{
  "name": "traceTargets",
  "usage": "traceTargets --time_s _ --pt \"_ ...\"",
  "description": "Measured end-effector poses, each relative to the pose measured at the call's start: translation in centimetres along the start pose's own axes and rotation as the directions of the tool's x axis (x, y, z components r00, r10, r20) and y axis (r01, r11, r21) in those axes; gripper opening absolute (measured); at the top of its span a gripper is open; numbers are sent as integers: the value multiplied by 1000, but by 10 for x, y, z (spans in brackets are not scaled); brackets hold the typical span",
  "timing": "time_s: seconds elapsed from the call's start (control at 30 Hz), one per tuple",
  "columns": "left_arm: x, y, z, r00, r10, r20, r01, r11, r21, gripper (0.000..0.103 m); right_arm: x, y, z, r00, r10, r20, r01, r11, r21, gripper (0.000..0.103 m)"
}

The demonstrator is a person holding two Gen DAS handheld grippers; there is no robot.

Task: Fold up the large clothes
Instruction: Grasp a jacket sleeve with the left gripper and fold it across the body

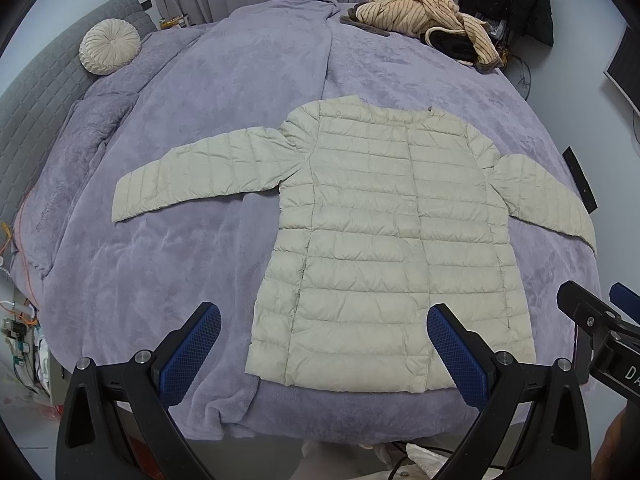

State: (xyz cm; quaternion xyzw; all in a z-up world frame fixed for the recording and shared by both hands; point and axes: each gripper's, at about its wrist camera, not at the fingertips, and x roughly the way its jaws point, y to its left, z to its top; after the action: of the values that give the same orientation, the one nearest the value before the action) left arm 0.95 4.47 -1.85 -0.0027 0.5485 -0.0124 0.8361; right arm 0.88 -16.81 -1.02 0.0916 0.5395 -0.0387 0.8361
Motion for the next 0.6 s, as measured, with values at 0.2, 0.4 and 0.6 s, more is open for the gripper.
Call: traceTargets --time_s 0.2,0.4,0.6 --pt "42 44 13 999 -36 -34 33 995 -94 103 30 12 6 994 76 -74 -76 997 10 103" --pt "107 121 39 998 -51 -32 41 966 -254 103 82 38 10 986 38 -164 -48 997 -59 103" --pt "176 201 63 998 -63 -4 55 902 -428 103 136 79 13 973 40 -227 -66 992 -107 103"
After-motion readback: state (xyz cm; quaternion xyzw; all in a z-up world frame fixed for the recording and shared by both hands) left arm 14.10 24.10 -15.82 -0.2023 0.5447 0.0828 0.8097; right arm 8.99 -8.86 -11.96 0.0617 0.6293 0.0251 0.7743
